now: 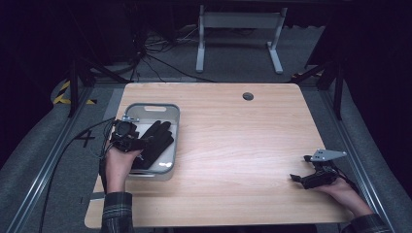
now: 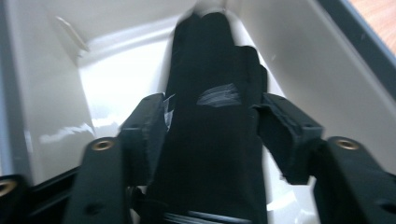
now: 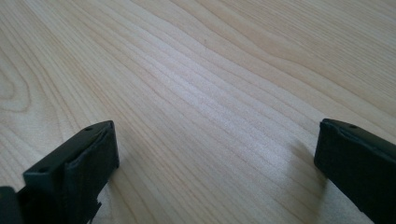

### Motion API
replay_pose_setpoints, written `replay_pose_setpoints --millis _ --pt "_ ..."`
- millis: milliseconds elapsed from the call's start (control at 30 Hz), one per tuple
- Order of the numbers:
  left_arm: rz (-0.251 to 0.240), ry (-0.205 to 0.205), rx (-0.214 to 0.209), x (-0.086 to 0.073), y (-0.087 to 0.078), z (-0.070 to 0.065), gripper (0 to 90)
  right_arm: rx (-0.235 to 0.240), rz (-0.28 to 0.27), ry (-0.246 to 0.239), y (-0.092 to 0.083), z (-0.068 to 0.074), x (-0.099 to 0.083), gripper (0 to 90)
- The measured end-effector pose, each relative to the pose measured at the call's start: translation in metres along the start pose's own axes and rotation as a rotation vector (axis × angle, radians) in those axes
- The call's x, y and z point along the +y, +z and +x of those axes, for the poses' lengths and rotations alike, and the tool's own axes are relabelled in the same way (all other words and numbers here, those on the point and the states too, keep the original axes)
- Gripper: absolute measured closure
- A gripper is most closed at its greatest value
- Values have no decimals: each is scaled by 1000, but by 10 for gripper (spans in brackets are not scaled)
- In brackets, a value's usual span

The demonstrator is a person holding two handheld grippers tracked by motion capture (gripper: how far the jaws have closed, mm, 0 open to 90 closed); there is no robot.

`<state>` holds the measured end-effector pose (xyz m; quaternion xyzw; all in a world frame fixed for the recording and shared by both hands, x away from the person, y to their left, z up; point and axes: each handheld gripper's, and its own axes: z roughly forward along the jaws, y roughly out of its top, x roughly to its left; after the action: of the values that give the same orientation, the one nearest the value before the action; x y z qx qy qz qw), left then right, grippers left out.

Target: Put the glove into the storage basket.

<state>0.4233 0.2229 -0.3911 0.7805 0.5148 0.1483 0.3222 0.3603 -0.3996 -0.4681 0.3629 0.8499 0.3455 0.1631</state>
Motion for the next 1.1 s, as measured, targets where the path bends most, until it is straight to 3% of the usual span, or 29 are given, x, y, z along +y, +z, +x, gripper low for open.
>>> replay_pose_setpoints --millis 133,500,867,1100 --pt "-29 -2 0 1 -6 -2 348 0 0 0 0 0 0 0" --pt "-100 17 -98 12 -9 -33 299 0 0 0 0 0 0 0" --pt "-124 75 -146 29 -5 -73 270 0 0 0 0 0 0 0" --pt "-123 111 -203 36 2 -103 237 0 0 0 0 0 0 1"
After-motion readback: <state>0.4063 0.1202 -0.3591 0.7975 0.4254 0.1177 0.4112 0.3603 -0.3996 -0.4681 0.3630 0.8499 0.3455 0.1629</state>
